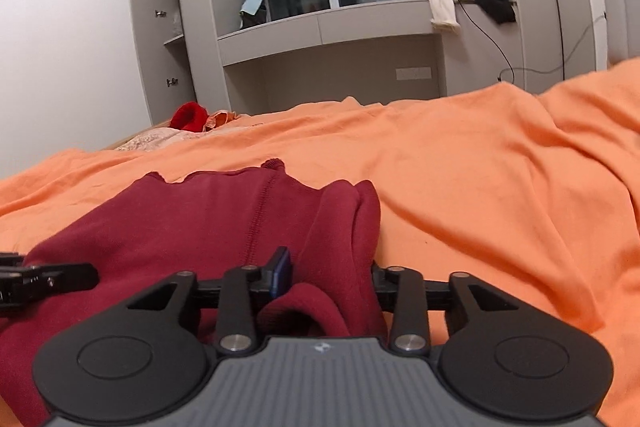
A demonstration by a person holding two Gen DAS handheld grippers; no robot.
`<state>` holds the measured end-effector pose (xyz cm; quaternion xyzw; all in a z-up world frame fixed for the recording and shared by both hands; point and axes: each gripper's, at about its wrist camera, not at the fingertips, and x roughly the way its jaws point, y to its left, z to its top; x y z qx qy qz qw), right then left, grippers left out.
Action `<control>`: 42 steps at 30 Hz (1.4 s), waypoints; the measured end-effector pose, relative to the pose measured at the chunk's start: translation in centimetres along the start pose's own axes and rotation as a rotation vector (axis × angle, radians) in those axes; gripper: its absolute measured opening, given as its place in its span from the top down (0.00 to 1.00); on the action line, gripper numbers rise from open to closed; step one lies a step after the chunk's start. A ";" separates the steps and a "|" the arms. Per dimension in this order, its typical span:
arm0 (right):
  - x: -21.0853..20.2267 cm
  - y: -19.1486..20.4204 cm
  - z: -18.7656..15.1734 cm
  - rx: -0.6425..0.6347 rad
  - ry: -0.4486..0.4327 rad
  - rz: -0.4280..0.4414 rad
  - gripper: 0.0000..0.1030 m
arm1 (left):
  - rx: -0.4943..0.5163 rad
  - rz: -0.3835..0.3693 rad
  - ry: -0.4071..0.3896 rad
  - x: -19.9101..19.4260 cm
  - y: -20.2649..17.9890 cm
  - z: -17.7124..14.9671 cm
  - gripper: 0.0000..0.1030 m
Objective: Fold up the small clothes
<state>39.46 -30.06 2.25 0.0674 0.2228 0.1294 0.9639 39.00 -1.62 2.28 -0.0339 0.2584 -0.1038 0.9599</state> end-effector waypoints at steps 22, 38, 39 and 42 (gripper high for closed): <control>-6.6 0.6 1.6 0.031 -0.155 -0.014 0.00 | -0.047 0.074 -0.065 -4.0 -0.3 1.4 0.01; -19.3 4.6 -1.2 -0.049 -0.392 -0.023 0.00 | 0.070 0.025 -0.300 -14.4 -5.0 -1.8 0.01; -20.0 4.8 -1.4 -0.057 -0.404 -0.025 0.00 | 0.078 0.028 -0.322 -15.2 -5.3 -2.3 0.01; -22.1 5.5 -2.7 -0.084 -0.436 -0.038 0.00 | 0.087 0.035 -0.361 -17.1 -6.0 -3.7 0.01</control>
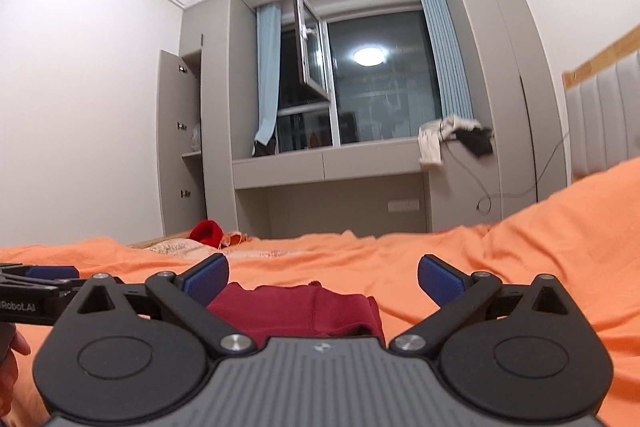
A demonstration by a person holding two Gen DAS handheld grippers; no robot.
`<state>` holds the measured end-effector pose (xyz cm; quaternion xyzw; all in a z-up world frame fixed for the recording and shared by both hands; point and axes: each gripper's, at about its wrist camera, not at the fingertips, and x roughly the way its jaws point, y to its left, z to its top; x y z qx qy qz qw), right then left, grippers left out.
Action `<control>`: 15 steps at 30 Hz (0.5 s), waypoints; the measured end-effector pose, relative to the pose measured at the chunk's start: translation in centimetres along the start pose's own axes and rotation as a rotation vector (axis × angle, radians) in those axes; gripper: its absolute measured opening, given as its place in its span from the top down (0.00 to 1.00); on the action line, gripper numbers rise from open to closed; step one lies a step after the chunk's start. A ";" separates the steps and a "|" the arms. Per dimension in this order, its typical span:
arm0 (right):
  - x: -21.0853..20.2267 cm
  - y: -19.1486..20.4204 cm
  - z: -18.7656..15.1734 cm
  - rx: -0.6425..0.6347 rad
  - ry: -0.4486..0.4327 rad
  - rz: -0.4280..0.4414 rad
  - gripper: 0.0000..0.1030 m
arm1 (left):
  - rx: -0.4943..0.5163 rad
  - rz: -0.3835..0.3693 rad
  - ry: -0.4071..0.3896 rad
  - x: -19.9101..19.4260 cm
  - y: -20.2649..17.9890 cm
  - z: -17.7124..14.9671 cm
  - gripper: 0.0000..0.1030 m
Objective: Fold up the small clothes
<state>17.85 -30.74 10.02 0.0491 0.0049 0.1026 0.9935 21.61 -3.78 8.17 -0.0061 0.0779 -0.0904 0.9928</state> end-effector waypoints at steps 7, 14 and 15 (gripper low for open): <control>-4.5 1.3 -1.1 -0.032 -0.013 -0.021 0.00 | -0.036 0.033 0.003 -3.6 0.3 -1.7 0.01; -7.1 2.3 -1.9 -0.023 0.008 -0.042 0.00 | -0.098 0.071 0.064 -5.1 1.8 -2.9 0.01; -7.4 2.4 -2.0 -0.022 0.013 -0.046 0.00 | -0.110 0.077 0.074 -5.2 2.0 -3.1 0.01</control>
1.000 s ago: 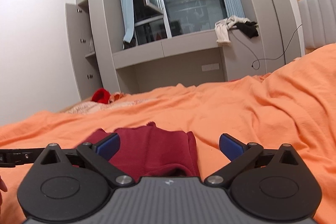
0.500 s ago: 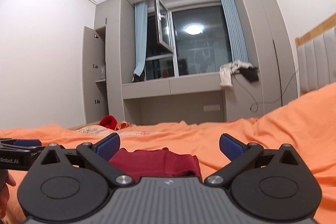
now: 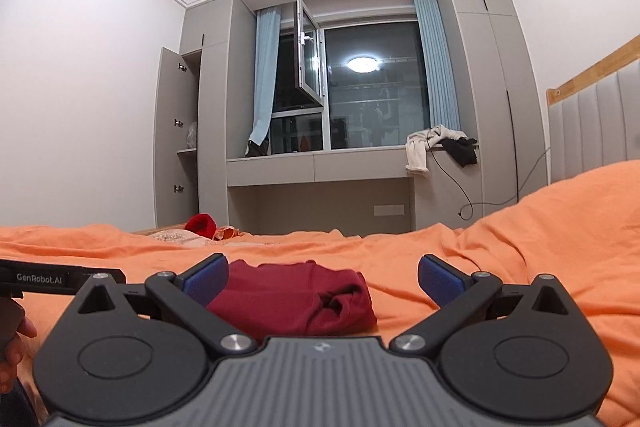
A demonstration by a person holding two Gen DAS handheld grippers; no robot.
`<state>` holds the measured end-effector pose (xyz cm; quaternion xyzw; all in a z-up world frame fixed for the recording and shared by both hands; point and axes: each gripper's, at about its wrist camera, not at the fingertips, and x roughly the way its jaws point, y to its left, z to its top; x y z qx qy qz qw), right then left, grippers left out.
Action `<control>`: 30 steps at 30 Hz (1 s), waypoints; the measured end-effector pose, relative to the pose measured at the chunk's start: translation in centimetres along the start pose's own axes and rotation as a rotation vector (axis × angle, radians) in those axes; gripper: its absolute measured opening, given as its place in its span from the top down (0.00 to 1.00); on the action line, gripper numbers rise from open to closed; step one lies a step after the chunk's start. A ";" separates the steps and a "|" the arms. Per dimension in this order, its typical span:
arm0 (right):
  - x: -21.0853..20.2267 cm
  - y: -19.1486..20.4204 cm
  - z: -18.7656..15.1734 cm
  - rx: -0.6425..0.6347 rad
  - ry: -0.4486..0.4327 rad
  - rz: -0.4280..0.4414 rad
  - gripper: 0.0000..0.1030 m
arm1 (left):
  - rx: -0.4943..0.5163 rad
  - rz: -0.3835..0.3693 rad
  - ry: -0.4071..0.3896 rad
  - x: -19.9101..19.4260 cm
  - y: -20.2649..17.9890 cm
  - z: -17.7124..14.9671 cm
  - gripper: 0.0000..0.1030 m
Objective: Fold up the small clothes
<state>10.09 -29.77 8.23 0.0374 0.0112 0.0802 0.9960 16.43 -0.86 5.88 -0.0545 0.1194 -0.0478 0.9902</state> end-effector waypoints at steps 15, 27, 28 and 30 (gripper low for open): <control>1.3 0.5 -2.4 0.021 0.209 -0.033 0.00 | 0.033 0.051 0.095 -2.7 0.2 -2.9 0.01; 1.4 1.0 -3.0 -0.001 0.233 -0.023 0.00 | 0.055 0.071 0.074 -3.0 -0.5 -3.1 0.01; 1.4 1.0 -3.0 0.000 0.234 -0.023 0.00 | 0.055 0.070 0.075 -3.0 -0.5 -3.2 0.01; 1.5 1.0 -3.0 0.001 0.235 -0.024 0.00 | 0.060 0.071 0.077 -3.0 -0.6 -3.2 0.01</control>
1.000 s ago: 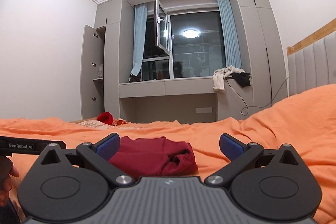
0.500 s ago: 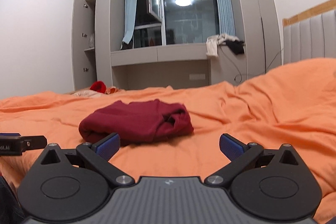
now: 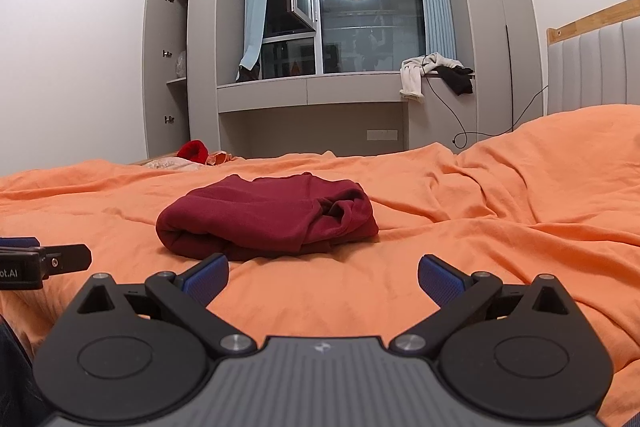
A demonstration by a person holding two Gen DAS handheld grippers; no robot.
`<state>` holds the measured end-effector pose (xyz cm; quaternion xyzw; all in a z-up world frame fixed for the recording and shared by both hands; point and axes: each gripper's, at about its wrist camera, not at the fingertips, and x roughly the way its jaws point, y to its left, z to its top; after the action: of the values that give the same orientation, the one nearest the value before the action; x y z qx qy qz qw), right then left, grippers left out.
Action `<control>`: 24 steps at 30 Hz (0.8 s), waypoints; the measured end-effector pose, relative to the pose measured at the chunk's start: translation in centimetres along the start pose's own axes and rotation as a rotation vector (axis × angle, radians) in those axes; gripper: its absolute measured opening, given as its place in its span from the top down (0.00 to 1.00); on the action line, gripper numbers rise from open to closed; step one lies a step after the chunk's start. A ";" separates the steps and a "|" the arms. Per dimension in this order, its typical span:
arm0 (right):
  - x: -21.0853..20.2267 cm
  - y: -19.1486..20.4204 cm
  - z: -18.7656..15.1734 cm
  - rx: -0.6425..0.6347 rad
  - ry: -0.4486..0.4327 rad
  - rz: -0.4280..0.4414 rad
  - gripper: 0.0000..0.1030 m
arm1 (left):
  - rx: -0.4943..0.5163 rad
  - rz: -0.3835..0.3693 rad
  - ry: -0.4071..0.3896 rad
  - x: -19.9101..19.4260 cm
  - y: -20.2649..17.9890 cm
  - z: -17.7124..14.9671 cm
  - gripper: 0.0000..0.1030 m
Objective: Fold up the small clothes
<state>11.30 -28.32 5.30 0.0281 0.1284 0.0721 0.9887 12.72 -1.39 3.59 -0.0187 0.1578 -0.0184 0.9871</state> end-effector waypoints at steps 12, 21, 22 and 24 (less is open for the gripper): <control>0.0 -0.1 0.0 0.001 0.001 0.001 0.00 | 0.016 0.005 0.000 0.0 -0.2 -0.1 0.01; 0.0 -0.1 0.0 0.000 0.002 0.000 0.00 | 0.017 0.005 0.000 0.0 -0.2 -0.1 0.01; 0.0 -0.1 0.0 0.001 0.002 0.000 0.00 | 0.017 0.005 0.001 0.0 -0.3 -0.1 0.01; 0.0 -0.1 0.0 0.001 0.002 0.000 0.00 | 0.017 0.005 0.001 0.0 -0.2 -0.1 0.01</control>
<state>11.30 -28.39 5.35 0.0285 0.1295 0.0724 0.9885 12.68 -1.64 3.46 -0.0100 0.1579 -0.0170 0.9873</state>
